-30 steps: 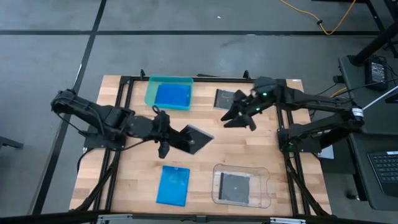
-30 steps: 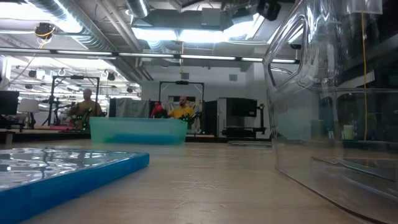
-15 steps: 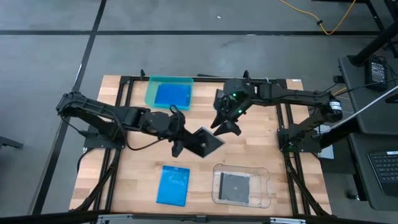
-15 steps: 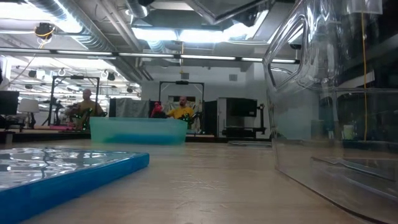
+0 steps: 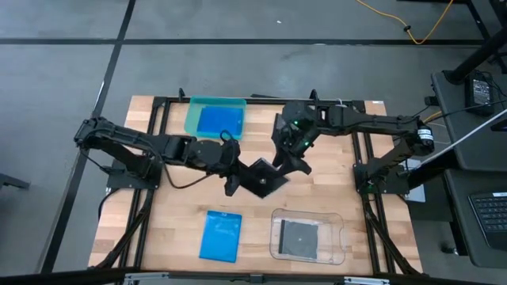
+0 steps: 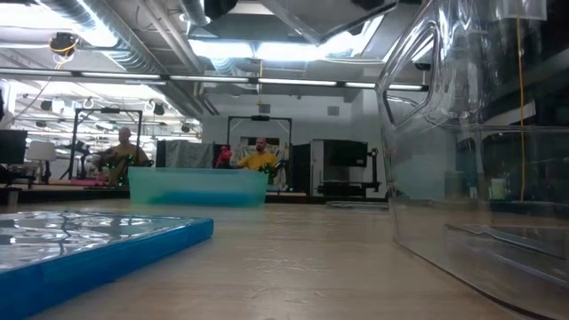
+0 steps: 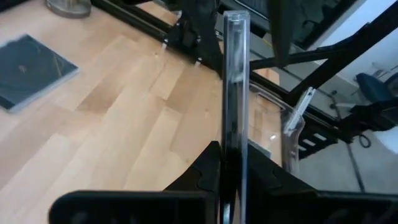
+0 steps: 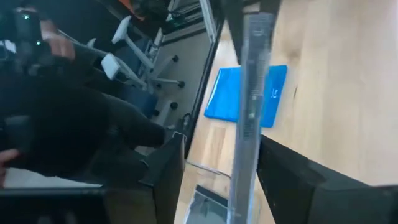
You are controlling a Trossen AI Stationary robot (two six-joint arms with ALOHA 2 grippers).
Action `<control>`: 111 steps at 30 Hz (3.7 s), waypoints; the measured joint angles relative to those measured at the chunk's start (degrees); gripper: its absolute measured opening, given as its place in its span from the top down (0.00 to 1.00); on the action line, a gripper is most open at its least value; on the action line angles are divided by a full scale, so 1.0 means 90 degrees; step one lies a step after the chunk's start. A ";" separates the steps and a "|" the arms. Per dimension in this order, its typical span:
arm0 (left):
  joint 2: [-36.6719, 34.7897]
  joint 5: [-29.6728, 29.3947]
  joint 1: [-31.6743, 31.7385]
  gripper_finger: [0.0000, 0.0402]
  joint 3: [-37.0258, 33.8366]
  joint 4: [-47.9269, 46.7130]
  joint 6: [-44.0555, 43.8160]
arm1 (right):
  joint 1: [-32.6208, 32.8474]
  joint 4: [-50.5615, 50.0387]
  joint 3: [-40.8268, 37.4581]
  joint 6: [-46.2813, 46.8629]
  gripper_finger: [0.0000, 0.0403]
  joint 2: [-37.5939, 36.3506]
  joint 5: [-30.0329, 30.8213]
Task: Pick & place jewel cases by type
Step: Put the bottom black CD case into the transparent bin
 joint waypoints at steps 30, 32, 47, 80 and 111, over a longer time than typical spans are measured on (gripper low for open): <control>-0.0003 -0.0052 0.0264 0.93 0.0002 0.0400 0.0081 | 0.0041 -0.0049 0.0002 -0.0046 0.96 -0.0008 0.0688; -0.0005 0.0049 0.0266 0.92 0.0002 0.0383 0.0083 | 0.0041 -0.0049 0.0002 -0.0047 0.96 -0.0008 0.0685; -0.0580 0.1433 0.0132 0.76 0.0002 -0.1972 -0.0272 | 0.0079 -0.0862 0.0000 -0.0025 0.94 -0.0005 0.0540; -0.1450 -0.0528 -0.0054 0.74 0.0002 -0.2710 0.0018 | 0.2953 -0.1245 -0.0689 0.2507 0.96 0.0244 0.1277; -0.1450 -0.0556 -0.0054 0.74 0.0000 -0.2694 0.0105 | 0.3577 0.1050 -0.2715 0.3635 0.96 0.0608 0.1170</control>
